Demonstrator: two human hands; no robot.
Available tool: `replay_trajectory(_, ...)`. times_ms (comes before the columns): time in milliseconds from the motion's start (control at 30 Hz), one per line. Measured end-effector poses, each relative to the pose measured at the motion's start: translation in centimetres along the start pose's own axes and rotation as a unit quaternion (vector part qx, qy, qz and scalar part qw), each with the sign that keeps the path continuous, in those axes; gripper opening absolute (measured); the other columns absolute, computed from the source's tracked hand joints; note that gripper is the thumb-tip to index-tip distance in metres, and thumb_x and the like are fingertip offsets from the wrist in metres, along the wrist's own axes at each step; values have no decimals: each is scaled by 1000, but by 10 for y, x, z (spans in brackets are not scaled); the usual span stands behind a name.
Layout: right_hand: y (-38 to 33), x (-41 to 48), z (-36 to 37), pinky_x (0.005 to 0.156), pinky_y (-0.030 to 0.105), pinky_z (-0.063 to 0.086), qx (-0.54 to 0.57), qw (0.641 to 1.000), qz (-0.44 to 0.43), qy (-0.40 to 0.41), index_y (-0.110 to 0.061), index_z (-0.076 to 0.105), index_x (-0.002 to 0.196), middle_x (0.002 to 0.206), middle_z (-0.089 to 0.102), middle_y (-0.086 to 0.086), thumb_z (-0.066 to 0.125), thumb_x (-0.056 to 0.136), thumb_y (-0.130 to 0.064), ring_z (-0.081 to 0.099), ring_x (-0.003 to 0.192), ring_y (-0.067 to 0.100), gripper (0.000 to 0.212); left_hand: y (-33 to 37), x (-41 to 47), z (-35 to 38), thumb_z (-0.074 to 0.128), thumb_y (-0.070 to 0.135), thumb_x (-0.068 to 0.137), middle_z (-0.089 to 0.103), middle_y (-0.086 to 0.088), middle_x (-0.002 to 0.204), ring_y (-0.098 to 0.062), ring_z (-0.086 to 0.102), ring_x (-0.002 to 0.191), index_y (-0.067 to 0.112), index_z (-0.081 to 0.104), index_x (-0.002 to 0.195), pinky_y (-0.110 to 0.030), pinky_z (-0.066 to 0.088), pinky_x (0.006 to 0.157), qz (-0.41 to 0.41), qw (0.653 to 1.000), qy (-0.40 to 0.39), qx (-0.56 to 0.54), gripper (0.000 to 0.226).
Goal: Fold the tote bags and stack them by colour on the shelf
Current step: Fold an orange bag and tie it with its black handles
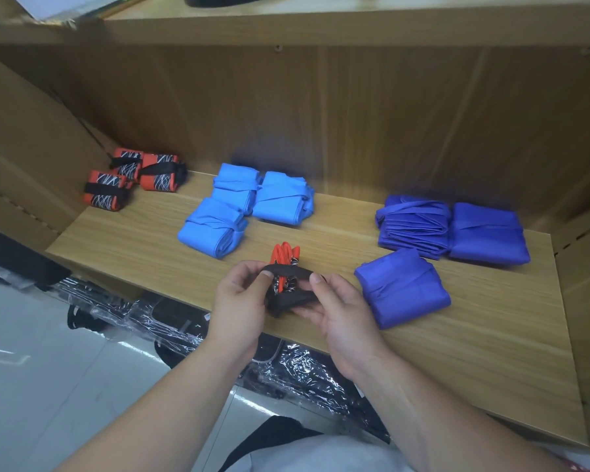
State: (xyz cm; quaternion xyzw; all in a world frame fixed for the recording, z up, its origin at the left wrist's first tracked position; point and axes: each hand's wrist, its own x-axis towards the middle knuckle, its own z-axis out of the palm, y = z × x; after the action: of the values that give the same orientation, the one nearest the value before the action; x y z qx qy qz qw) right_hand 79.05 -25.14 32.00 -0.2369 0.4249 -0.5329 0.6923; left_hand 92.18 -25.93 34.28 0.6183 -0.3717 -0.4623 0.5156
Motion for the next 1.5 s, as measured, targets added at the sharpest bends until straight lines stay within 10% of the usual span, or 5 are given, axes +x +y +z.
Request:
replay_trajectory(533, -2, 7, -7, 85, 52, 51, -82, 996, -39, 23, -27, 65, 85, 93, 67, 23, 60, 92, -36, 60, 87, 28, 13, 4, -3, 3, 53, 0, 99, 62, -3, 73, -14, 55, 65, 12, 57, 88, -34, 43, 64, -49, 990, -118, -59, 17)
replay_trajectory(867, -7, 6, -14, 87, 48, 49, -97, 994, -38, -34, -5, 60, 100, 91, 66, 13, 56, 102, -12, 58, 88, 25, 8, 4, -2, 3, 40, -19, 90, 69, -2, 76, -13, 61, 66, 6, 64, 91, -27, 50, 63, -59, 990, -122, -38, 35)
replay_trajectory(1333, 3, 8, -20, 91, 58, 50, -262, 952, -159, 8, -28, 64, 94, 97, 68, 5, 54, 90, -56, 64, 97, 29, 30, 0, -6, 5, 52, 23, 102, 71, -19, 106, -28, 67, 98, 2, 68, 114, -48, 51, 93, -103, 980, -145, -94, 30)
replay_trajectory(1500, 5, 9, -12, 77, 49, 49, -281, 941, -175, 74, -19, 56, 79, 77, 60, -2, 47, 87, -63, 55, 77, 16, 46, 0, -13, 13, 59, 40, 93, 75, -15, 93, -24, 69, 81, 13, 75, 94, -35, 54, 70, -95, 984, -124, -82, 31)
